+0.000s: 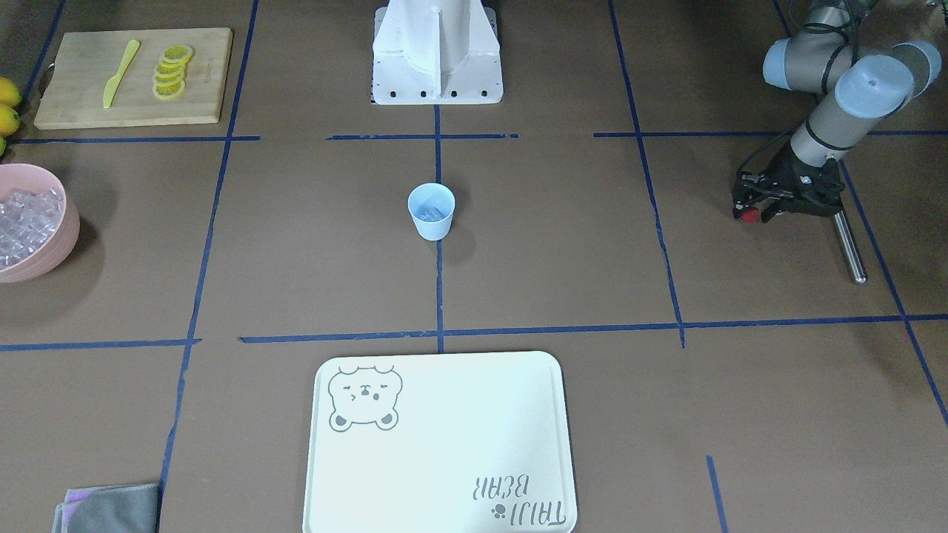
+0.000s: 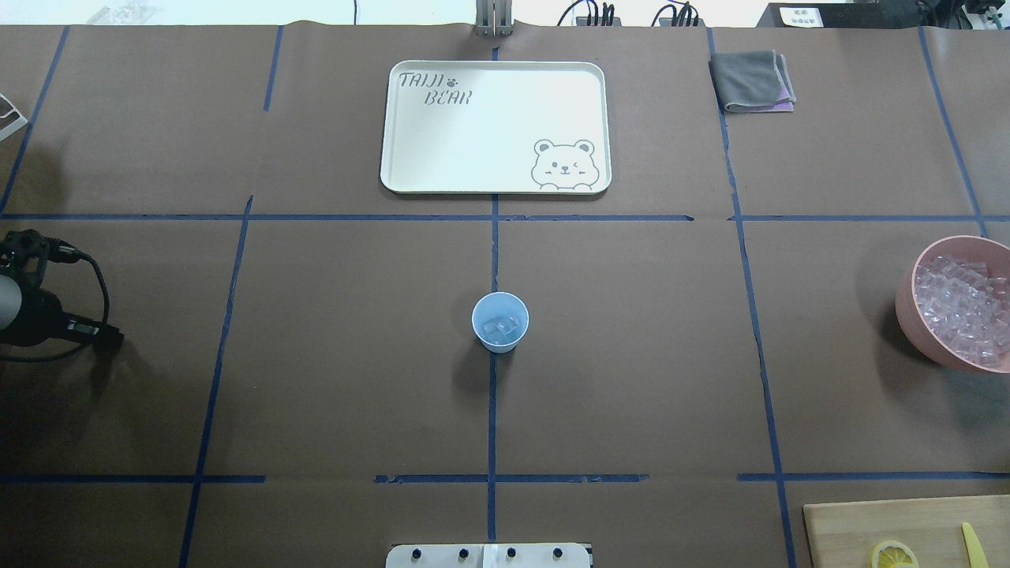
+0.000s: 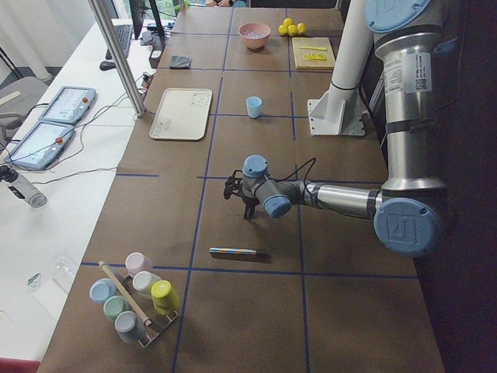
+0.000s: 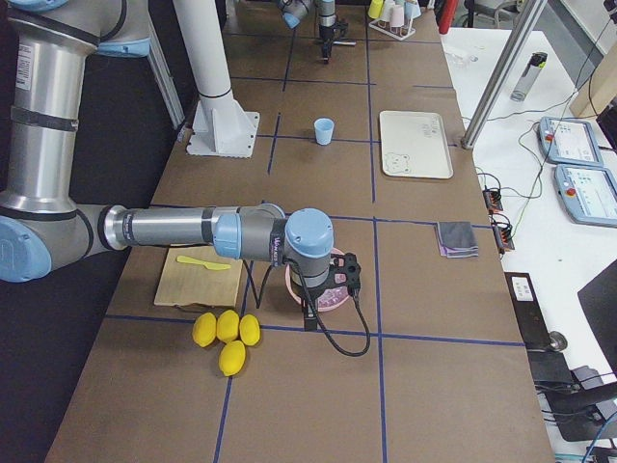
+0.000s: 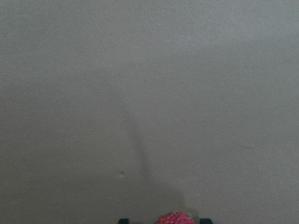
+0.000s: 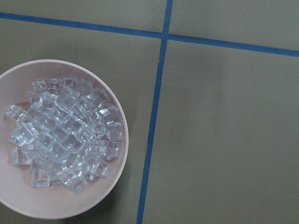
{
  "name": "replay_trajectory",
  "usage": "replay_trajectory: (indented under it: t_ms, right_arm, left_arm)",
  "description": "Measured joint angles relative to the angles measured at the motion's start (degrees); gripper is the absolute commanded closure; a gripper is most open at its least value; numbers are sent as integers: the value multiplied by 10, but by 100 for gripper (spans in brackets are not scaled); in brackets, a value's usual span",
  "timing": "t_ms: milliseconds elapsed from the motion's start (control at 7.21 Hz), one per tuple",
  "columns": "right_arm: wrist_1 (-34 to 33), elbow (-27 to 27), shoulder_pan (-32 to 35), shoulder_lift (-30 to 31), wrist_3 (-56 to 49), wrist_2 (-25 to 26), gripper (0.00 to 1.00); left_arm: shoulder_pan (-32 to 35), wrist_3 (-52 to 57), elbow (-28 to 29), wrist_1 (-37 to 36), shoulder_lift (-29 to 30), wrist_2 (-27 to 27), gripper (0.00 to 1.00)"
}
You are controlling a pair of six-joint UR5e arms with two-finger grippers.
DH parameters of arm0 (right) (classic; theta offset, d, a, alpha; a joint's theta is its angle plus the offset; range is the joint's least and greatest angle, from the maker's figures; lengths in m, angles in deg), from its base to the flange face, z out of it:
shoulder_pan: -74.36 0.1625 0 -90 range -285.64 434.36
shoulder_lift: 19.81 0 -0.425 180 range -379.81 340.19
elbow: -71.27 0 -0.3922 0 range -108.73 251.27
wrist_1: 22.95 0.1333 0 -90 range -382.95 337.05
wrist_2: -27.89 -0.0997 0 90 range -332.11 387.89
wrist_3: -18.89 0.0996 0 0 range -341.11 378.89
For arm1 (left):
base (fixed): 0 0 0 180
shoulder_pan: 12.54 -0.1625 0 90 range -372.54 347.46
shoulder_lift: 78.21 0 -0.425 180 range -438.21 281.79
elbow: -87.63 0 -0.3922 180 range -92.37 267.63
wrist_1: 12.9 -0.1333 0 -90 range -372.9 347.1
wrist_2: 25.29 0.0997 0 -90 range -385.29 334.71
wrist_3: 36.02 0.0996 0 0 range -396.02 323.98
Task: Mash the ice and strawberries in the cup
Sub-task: 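Lower the left gripper onto the red strawberry and close on it, then carry the strawberry with the left gripper over the light-blue cup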
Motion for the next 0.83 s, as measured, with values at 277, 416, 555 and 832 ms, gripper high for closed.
replay_trajectory:
  t_ms: [277, 416, 555, 832]
  right_arm:
    - [0, 1, 0, -1, 1, 0, 0]
    - [0, 2, 0, -1, 3, -1, 0]
    - [0, 2, 0, -1, 4, -1, 0]
    - [1, 3, -1, -2, 4, -2, 0]
  left_arm:
    - [0, 1, -4, 0, 6, 1, 100]
    - [2, 1, -10, -3, 12, -1, 100]
    - [4, 1, -24, -26, 28, -3, 100]
    - [5, 1, -92, -168, 89, -3, 100]
